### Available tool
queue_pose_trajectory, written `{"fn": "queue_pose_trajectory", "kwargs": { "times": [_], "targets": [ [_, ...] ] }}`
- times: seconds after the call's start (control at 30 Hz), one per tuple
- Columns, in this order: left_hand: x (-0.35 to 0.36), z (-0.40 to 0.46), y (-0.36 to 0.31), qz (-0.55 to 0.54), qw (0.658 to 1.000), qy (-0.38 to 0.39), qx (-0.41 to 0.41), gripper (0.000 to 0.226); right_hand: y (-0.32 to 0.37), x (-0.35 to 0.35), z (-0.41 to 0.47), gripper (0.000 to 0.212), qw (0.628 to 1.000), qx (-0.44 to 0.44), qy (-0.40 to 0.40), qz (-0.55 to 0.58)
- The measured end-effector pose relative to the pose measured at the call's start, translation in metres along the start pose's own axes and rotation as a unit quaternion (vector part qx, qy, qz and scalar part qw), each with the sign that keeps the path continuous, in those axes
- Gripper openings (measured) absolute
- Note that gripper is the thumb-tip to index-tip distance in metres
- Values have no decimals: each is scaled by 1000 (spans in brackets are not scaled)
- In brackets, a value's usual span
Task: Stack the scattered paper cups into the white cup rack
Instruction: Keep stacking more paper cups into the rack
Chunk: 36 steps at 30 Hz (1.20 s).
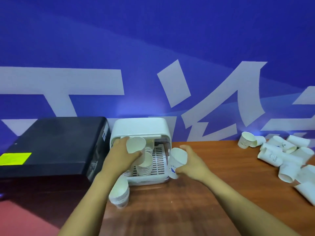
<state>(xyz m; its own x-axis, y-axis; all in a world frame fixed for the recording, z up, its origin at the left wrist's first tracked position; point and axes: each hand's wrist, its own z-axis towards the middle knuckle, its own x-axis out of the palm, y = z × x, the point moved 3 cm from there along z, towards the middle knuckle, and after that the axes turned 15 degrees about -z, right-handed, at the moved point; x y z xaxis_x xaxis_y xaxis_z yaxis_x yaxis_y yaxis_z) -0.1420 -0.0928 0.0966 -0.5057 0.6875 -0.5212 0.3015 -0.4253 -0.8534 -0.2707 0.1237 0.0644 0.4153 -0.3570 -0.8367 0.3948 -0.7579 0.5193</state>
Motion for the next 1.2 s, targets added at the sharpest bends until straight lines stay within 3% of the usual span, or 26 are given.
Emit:
{"fn": "queue_pose_trajectory", "kwargs": {
  "times": [0.1,0.5,0.7,1.03,1.2],
  "targets": [
    [-16,8,21,2,1000,-17,-15,73,9,5,4,72,1000,-16,2,-21],
    [-15,7,56,3,998,-34,-47,76,65,45,43,77,996,-85,-11,20],
    [-10,21,76,-10,997,-11,-72,71,72,64,63,89,997,-70,5,-18],
    [16,29,104,16,994,40,-103,72,67,86,74,84,995,-83,22,-60],
    [27,27,117,7,992,48,-116,77,56,98,70,99,991,-112,36,-63]
  ]
}}
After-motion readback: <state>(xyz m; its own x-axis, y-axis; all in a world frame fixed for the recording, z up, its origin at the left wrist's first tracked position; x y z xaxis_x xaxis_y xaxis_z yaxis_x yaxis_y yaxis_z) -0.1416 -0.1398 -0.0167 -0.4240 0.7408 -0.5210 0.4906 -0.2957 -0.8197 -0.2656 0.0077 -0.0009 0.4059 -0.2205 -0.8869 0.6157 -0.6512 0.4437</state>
